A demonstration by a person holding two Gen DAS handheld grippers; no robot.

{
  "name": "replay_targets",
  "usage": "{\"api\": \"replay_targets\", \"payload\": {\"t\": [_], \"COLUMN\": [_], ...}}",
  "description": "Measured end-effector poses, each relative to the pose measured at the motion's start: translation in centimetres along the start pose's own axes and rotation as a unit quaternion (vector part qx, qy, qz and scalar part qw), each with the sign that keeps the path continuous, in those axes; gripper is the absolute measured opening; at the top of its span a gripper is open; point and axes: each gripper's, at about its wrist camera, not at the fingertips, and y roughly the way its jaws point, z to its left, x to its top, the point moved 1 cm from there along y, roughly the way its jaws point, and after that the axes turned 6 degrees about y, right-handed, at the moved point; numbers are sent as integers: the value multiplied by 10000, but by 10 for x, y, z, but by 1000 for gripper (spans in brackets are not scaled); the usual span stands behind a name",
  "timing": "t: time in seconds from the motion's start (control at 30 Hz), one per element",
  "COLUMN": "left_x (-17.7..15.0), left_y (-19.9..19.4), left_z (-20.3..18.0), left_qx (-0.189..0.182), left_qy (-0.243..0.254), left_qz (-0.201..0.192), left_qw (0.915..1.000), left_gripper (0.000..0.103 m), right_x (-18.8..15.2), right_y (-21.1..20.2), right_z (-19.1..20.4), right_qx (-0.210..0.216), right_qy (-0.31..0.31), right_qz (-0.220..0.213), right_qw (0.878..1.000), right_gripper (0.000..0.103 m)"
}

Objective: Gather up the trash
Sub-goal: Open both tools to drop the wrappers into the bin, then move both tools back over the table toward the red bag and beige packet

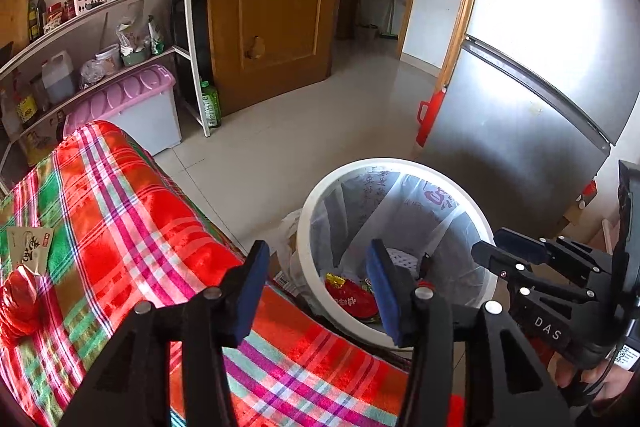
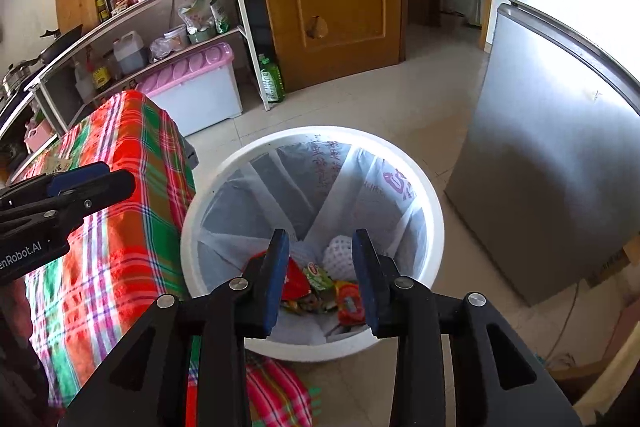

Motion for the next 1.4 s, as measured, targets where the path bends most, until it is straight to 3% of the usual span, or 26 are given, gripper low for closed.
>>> {"api": "replay_targets", "payload": {"t": [0.9, 1.4], "left_x": [-45, -81], "left_y": [-69, -104], "left_z": [93, 167], "left_qx": [786, 1604], "left_qy": [-692, -1111], "left_qz": [-367, -350], "left_qw": [9938, 9802], "left_gripper": [61, 72], "right_x": [6, 5], "right_y": [-19, -7], "right_z": [88, 171], "right_qx": [586, 1142], "right_qy": [-576, -1074], "right_qz": [-300, -263], "right_qw": [9962, 9873], "right_gripper": [34, 39]}}
